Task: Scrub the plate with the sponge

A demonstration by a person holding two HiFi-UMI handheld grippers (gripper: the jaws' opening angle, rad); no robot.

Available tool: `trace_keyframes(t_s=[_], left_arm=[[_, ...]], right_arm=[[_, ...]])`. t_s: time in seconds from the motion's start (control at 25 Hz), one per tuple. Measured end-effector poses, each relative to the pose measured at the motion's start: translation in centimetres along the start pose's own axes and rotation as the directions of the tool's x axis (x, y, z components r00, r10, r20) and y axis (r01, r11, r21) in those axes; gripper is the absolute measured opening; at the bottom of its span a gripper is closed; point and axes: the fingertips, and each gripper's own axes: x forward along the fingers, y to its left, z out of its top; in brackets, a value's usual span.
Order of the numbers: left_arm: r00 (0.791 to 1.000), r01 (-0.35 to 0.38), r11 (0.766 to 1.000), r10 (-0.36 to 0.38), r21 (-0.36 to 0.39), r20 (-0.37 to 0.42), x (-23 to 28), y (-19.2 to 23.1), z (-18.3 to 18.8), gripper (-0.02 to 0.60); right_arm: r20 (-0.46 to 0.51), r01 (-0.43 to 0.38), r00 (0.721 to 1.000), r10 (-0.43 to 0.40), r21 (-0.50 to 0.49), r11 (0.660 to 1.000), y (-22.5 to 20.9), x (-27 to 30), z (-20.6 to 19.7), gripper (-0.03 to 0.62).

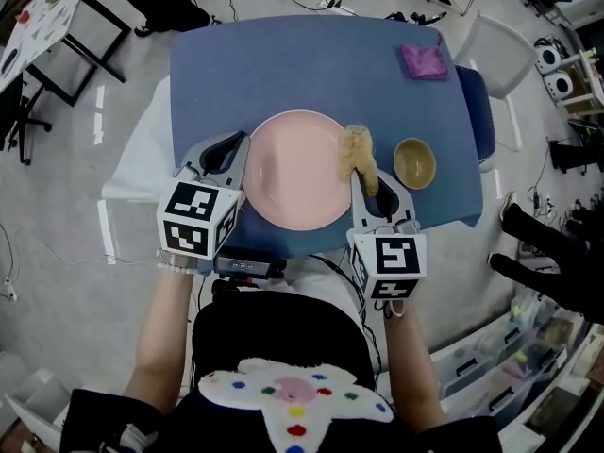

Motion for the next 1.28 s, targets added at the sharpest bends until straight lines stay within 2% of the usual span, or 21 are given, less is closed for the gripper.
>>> trace_keyframes(t_s=[0.2,0.4,0.84,1.28], left_arm=[[0.998,0.037,0.999,-0.039,0.036,0.050,-2.1,-1.3,2.3,0.011],[0.995,0.079,0.995,-0.083,0.065,0.058,-4.0,-3.1,2.7,0.011],[0.991,0.104,0.993,-0.108,0.047,0.085,-6.0,-4.0,3.0,0.011],[0.989,0.111,0.993,-0.115,0.050,0.093,-6.1,-4.1,2.9,0.011]], right_arm=[[0.053,-0.013,0.999,0.011,0.030,0.999,1.2,-1.0,1.4,0.057],[0.081,-0.017,0.997,0.014,0.037,0.999,1.9,-2.2,2.3,0.055],[0.087,-0.061,0.995,0.057,0.047,0.997,4.0,-3.5,2.5,0.054],[0.075,-0.049,0.996,0.046,0.043,0.998,3.9,-3.9,2.0,0.054]])
